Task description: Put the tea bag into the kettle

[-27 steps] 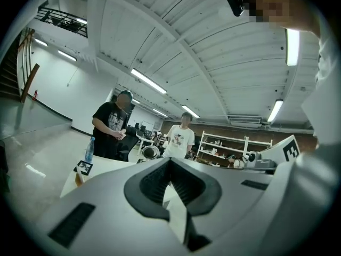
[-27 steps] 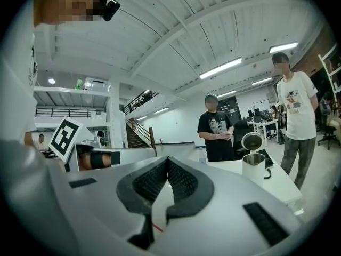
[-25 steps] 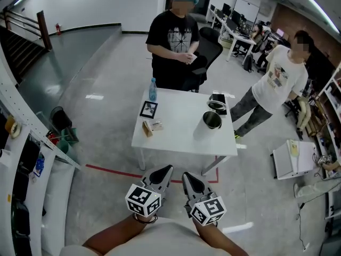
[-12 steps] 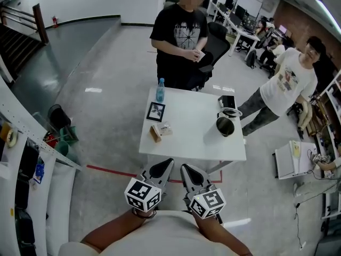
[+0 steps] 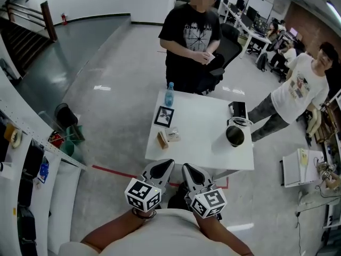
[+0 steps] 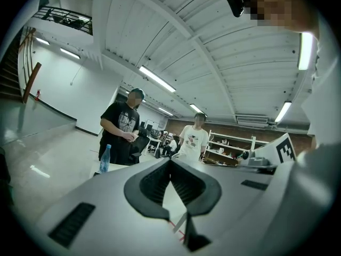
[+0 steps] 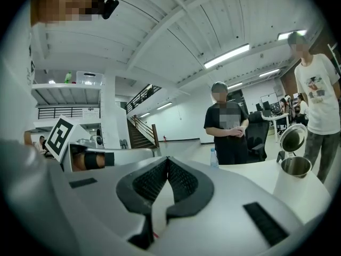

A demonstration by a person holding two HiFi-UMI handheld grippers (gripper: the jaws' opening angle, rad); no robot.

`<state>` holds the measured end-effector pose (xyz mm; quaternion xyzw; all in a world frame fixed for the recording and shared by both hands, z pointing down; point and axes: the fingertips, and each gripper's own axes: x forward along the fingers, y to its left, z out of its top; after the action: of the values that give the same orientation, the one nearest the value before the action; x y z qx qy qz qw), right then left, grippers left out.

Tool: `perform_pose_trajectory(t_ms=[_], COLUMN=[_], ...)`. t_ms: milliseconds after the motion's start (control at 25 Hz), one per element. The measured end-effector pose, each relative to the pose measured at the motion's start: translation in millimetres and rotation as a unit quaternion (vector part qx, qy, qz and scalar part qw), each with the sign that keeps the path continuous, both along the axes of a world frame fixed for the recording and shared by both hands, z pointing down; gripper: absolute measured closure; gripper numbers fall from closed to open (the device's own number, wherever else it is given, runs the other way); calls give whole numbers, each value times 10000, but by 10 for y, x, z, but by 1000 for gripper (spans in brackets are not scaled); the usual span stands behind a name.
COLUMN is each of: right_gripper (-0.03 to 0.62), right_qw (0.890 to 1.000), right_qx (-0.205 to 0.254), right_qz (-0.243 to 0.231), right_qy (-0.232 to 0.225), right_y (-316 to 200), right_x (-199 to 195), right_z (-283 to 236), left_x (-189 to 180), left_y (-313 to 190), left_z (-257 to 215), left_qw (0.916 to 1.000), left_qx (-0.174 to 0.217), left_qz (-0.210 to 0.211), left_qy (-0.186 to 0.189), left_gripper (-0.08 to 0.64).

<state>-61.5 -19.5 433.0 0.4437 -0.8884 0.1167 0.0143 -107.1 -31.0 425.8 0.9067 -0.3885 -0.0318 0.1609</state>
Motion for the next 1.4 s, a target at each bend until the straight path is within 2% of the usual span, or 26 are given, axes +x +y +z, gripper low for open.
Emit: perform_pose_trajectory(t_ms=[160,480,920,1040,1240,1400], right_gripper=[581,581,580,580,580,580], right_qw=[10000,9991,9931,9908,9885,9887], right_qx=[75,-219,-568,-613,-747,-752], right_qz=[-15,-368,-1019,-1202,-1315,-1299], right_qy=[-18,56,115,121,13,33], right_y=[-282,-896,-1843,-2025,-2239,-2509], right_x=[58,157,466,502,427,363], right_z=[-24,152,366,364,486,599], left_x=[-5,89,516,461,243,138], left_y=[-253,-847,-1823,-1983,-2195,-2436], left_z=[-3,142,409,457,698,905], left_qw=[9999,9983,9951,9929,9864,9844], left_qx=[-3,-161,-410,-472,-860,-1036], left_qz=[-166,-541,-872,-1033,-1331,-1337], left_qy=[-47,-148,-219,-347,-428,-476], left_gripper=[551,551,551,551,551,552])
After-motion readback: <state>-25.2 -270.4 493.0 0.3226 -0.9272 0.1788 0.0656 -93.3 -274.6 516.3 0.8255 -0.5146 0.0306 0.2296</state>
